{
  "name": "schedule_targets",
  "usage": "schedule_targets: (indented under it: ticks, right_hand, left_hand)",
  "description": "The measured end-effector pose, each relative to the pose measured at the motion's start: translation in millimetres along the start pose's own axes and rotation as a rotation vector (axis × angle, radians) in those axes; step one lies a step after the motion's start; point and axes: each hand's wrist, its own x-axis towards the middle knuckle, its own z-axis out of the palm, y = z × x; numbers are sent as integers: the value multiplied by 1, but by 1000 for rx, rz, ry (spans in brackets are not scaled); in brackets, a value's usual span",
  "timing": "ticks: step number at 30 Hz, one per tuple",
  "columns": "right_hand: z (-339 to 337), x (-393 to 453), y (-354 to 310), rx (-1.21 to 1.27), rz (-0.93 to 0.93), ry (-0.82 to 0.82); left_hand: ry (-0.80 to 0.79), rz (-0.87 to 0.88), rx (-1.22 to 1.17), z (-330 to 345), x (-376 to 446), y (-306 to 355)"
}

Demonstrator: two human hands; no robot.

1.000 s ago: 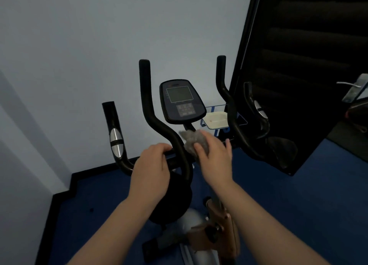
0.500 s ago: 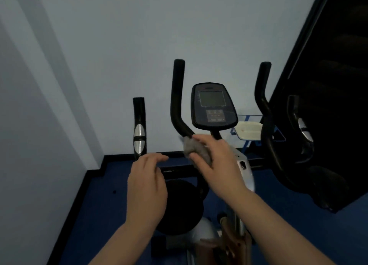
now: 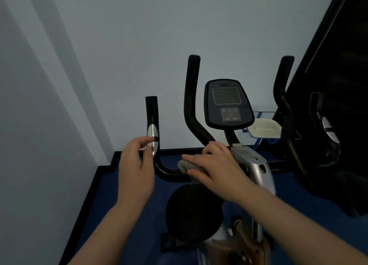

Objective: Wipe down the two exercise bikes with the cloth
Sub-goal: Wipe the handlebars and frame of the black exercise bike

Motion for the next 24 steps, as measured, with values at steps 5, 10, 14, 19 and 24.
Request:
schedule_targets:
  ticks: [5,10,14,19,24]
  right_hand:
    - [-17,-6,17,-48,46,-184]
    - [1,15,-22,-39,308,-44]
    - [-7,20,-35,-16,546,-94]
    - [16,19,-75,-148,752,81]
    - [20,28,-84,48,850,21]
  left_hand:
    - [-116,134,91,-13,28,-13]
    - [-293,251,137,-17,63,-24]
    - [-444,425,195,-18,92,-28]
    - [-517,613,270,-20,118,-43]
    - [-615,639,222,-18,123,-56]
